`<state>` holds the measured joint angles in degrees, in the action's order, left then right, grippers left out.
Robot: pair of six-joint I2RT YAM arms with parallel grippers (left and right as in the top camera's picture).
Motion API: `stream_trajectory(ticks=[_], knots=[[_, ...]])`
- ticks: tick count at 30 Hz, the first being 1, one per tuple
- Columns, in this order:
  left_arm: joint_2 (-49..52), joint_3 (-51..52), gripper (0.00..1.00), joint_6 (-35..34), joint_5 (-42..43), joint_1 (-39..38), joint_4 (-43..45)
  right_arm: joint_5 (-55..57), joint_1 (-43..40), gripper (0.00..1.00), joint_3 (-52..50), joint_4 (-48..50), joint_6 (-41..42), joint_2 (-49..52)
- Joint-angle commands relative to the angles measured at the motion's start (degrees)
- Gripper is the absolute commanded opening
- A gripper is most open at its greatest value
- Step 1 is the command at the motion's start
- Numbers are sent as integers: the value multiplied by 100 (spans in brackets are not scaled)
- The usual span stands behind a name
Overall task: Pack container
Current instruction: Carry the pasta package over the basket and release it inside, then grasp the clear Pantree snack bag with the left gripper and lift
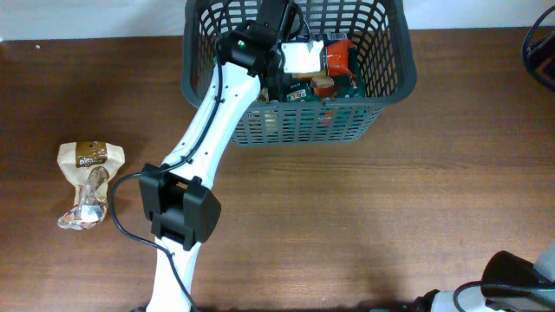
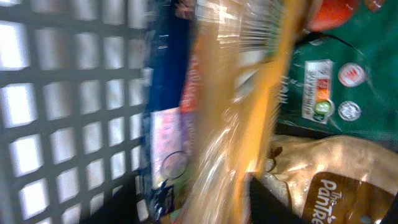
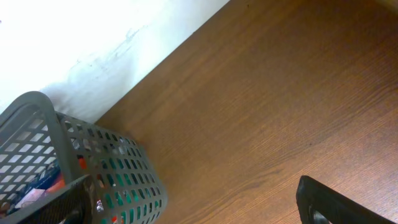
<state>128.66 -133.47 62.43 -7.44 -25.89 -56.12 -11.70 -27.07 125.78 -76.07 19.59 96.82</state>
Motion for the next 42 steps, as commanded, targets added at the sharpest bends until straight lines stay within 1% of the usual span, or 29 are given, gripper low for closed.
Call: stream_trajectory(ticks=[1,3,4,8,11,14,15,16,17,19,20,22,24,25,27,31,33,34,36,39,40,42], knots=[[-442,-442,99,-1215,-881,-129,9,-11,4,99,22,17,44,9],[-651,-730,99,-1832,-1641,-195,-240,-11,4,99,22,17,44,9],[-767,-898,99,-2013,-1917,-219,-481,-11,4,99,22,15,44,9],[-1335,-1652,99,-2669,-2382,-175,-1685,-11,4,99,22,15,44,9],[-1878,-1987,99,-3556,-2708,33,-2304,-11,4,99,22,17,44,9],[-2406,-2031,99,-4404,-2752,549,-2732,-11,4,99,22,17,44,9],[-2551,-2031,99,-4758,-2750,822,-2894,-11,4,99,22,15,44,9],[-2715,-2028,100,-5202,-2719,1303,-3220,-11,4,99,22,17,44,9],[-2767,-2028,98,-5340,-2647,1631,-3453,-11,4,99,22,17,44,9],[-2774,-2013,95,-5429,-2391,2299,-3912,-11,4,99,22,17,44,9],[-2747,-1912,91,-5510,-2159,2651,-4037,-11,4,99,22,17,44,9],[-2717,-1580,92,-5748,-1659,3318,-4054,-11,4,99,22,17,44,9],[-2649,-1110,92,-5748,-1364,3858,-4054,-11,4,99,22,15,44,9],[-2549,-570,91,-5748,-1318,4291,-4033,-11,4,99,22,17,44,9],[-2391,76,92,-5748,-1226,4666,-3921,-11,4,99,22,17,44,9],[-2002,1438,92,-5619,-632,5145,-3213,-11,4,99,22,15,44,9],[-1740,2057,92,-5348,-538,5300,-2846,-11,4,99,22,17,44,9],[-1596,2280,92,-5333,-535,5364,-2702,-11,4,99,22,17,44,9],[-1342,2524,92,-5327,-481,5447,-2524,-11,4,99,22,15,44,9],[-962,2597,89,-5045,-262,5525,-2404,-11,4,99,22,17,44,9],[-846,2597,84,-4994,-212,5545,-2365,-11,4,99,22,17,44,9],[-640,2597,84,-4881,-46,5569,-2332,-11,4,99,22,17,44,9]])
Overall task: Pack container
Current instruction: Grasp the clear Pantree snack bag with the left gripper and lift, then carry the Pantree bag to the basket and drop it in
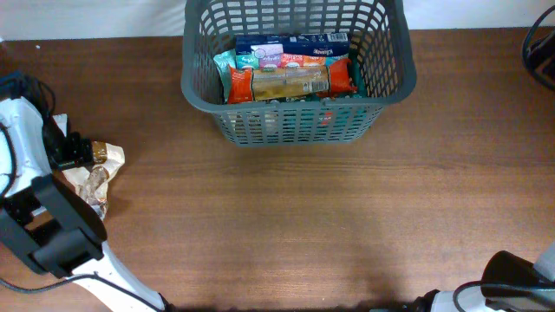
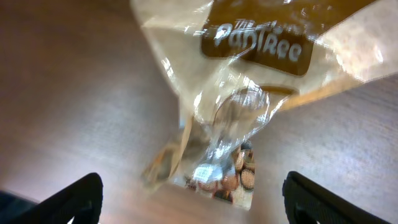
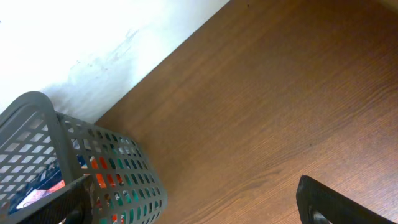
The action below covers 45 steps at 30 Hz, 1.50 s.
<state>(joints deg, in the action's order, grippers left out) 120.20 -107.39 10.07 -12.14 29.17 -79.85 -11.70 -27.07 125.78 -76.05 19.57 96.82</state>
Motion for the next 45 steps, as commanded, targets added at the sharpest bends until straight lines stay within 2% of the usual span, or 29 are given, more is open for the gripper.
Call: stream_trajectory(ticks=[1,16,19,21,23,24,28,32,36,40,45], knots=[[291,-11,84,411,507,68,42,-11,4,99,22,15,46,9],[1421,-9,84,503,597,72,168,-11,4,99,22,15,46,9],[1534,11,67,505,634,72,173,-11,4,99,22,15,46,9],[1556,17,35,503,640,72,170,-11,4,99,22,15,46,9],[1556,22,7,501,643,72,166,-11,4,99,22,15,46,9],[1554,22,2,501,697,72,144,-11,4,99,22,15,46,9],[1552,-142,2,503,1121,70,-179,-11,4,99,22,15,46,9],[1532,-997,2,503,1690,48,-855,-11,4,99,22,15,46,9],[1394,-3029,2,750,3038,-81,-1263,-11,4,99,22,15,46,9],[1106,-4507,2,962,3101,-494,-1119,-11,4,99,22,13,46,9],[688,-6013,2,1609,3097,-1377,-649,-11,4,99,22,13,46,9]])
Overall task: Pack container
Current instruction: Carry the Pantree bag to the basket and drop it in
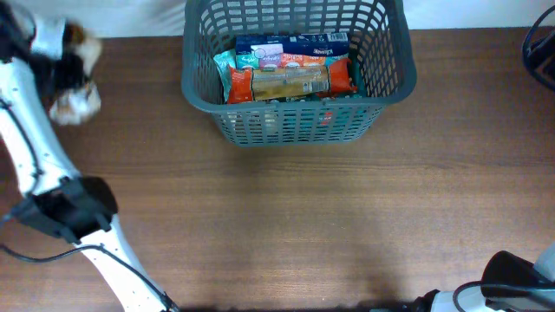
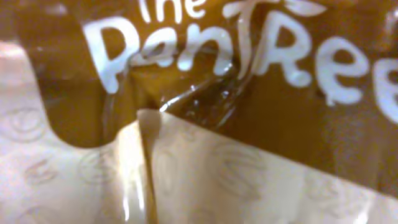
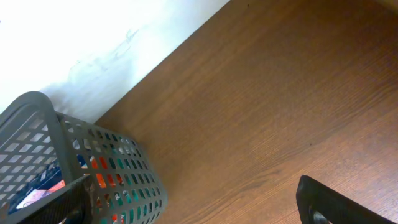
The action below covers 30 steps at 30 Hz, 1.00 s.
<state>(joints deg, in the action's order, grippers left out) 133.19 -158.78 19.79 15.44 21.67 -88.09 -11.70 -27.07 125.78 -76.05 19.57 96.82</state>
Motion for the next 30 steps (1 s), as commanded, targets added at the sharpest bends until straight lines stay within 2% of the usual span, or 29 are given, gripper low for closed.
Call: stream_trajectory(ticks=[1,4,7,14,18,23,30], knots=[[-684,-1108,2,765,334,-837,269,-11,4,99,22,15,46,9],[-905,-1751,2,1355,96,-1679,498,-11,4,99,22,15,46,9],[-968,-2065,2,1727,-826,-2579,542,-11,4,99,22,15,46,9],[-859,-1427,1,2979,-2542,-4299,501,-11,4,99,22,15,46,9],[-662,-627,2,3519,-2883,-4675,629,-11,4,99,22,15,46,9],[-361,490,1,3536,-2874,-4822,1329,-11,4,99,22,15,46,9],[170,817,2,3375,-2802,-4972,1263,-11,4,99,22,15,46,9]])
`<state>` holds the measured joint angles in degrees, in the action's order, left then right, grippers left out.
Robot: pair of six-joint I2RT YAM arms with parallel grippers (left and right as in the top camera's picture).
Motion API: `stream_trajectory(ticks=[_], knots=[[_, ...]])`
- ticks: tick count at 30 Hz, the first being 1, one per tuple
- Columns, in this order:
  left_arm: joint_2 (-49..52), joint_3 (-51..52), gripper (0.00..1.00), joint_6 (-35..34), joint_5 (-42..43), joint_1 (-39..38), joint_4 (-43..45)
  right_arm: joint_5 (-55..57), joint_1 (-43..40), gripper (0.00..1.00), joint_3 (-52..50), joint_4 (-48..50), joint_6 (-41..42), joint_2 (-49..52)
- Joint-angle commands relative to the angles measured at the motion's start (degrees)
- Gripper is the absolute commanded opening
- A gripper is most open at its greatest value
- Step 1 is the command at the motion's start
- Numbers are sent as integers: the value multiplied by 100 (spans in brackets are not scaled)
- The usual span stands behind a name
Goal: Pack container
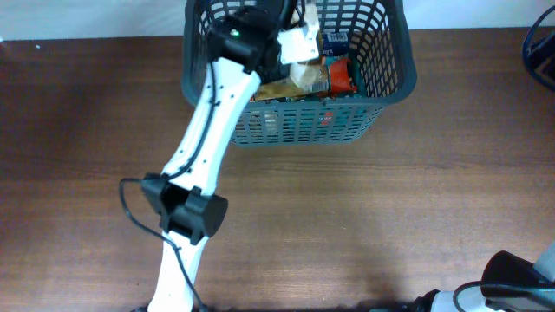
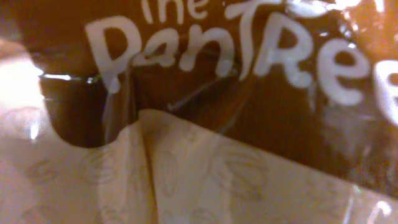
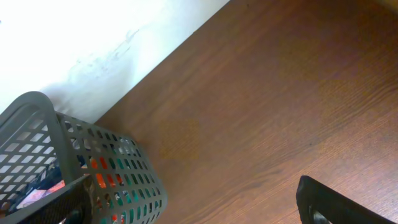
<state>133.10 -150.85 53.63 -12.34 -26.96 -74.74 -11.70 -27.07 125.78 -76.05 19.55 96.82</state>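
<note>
A grey plastic basket [image 1: 381, 95] stands at the back of the table; its side also shows in the right wrist view as the basket [image 3: 37, 124]. My left gripper [image 1: 293, 54] reaches into it from above, shut on a tan and brown Pantree snack bag [image 1: 297, 82]. That bag [image 2: 199, 124] fills the left wrist view and hides the fingers. A blue box [image 1: 335, 39] and a red packet [image 1: 340, 76] lie in the basket beside it. My right gripper [image 3: 199, 208] stands open and empty, low at the front right.
The left arm [image 1: 204, 130] stretches from the table's front across the basket's near left rim. The right arm's base [image 1: 520, 277] sits in the front right corner. A dark cable [image 1: 539, 52] lies at the far right edge.
My left gripper, still shut on the Pantree bag, was at the far left back of the table and is now over the basket's inside. The right arm is unmoved.
At first my left gripper was down in the basket among the packets while the Pantree bag lay on the table at the left. Then it stood open over that bag. Later it held the bag up at the far left, and now holds it in the basket.
</note>
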Motion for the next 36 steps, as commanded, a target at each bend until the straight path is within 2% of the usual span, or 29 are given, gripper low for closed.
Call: stream_trajectory(ticks=[1,2,3,5,6,7,8,10,14,20,24,27,28,30,34,36], knots=[[251,24,2,-74,20,-129,-103,-11,4,99,22,13,48,9],[350,50,7,-238,208,-177,-136,-11,4,99,22,15,48,9],[365,55,22,-339,245,-208,-136,-11,4,99,22,13,48,9],[363,55,41,-501,186,-273,-140,-11,4,99,22,15,48,9],[332,55,55,-568,79,-315,-138,-11,4,99,22,13,48,9],[284,55,86,-715,-101,-356,-120,-11,4,99,22,15,48,9],[225,55,99,-890,-258,-385,-105,-11,4,99,22,13,48,9],[22,55,99,-1196,-466,-413,-87,-11,4,99,22,15,48,9],[-723,55,99,-1222,-566,-302,-87,-11,4,99,22,15,48,9],[-2109,55,99,-1921,-588,577,-22,-11,4,99,22,15,48,9],[-2811,55,99,-3322,-590,1794,-101,-11,4,99,22,15,48,9],[-2949,55,99,-4557,-573,2675,-592,-11,4,99,22,15,48,9],[-2946,57,99,-4715,-501,2949,-828,-11,4,99,22,15,48,9],[-2896,133,99,-4765,-199,3405,-1099,-11,4,99,22,13,48,9],[-2881,664,99,-4765,605,4133,-1060,-11,4,99,22,15,48,9],[-2852,1025,99,-4765,680,4380,-1027,-11,4,99,22,15,46,9]])
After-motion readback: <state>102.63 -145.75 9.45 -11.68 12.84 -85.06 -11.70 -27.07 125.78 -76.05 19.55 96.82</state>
